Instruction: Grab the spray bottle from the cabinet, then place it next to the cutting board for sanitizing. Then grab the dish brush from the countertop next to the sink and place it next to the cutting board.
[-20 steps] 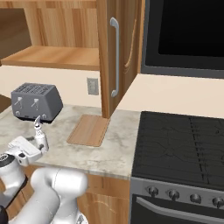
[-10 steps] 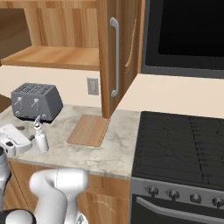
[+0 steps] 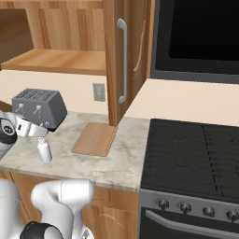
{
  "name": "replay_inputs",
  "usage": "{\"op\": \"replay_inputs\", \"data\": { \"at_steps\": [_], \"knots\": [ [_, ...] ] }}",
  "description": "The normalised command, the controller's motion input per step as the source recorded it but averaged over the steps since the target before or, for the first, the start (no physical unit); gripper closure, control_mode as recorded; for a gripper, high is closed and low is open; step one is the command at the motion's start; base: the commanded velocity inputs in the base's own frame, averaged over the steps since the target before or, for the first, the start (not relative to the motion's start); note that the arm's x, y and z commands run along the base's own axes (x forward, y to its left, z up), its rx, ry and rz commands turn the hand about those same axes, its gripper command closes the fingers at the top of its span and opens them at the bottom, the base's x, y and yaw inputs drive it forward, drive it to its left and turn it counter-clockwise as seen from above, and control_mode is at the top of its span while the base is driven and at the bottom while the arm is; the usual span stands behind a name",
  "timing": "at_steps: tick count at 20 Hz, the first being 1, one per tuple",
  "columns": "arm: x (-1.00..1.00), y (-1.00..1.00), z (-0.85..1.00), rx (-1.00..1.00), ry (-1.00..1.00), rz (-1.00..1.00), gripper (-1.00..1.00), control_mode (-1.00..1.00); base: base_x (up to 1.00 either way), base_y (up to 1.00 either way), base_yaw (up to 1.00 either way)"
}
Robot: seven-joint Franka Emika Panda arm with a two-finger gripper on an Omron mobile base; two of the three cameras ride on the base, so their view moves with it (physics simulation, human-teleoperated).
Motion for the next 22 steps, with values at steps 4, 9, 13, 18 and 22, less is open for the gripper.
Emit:
{"op": "replay_inputs", "data": {
  "at_steps": [4,9,13,18,22],
  "knots": [
    [-0.39,-0.6,0.47,-0.06,0.42,0.05,-1.0,-1.0,0.0,0.0,0.0],
    [-0.39,-0.66,0.03,-0.02,0.16,0.03,-1.0,-1.0,0.0,0.0,0.0],
    [-0.11,-0.39,0.0,0.03,0.0,0.08,-1.0,-1.0,0.0,0.0,0.0],
    [-0.05,-0.24,-0.02,0.24,-0.34,0.21,-1.0,-1.0,0.0,0.0,0.0],
    [-0.02,-0.08,-0.08,0.27,-0.33,0.22,-1.0,-1.0,0.0,0.0,0.0]
  ]
}}
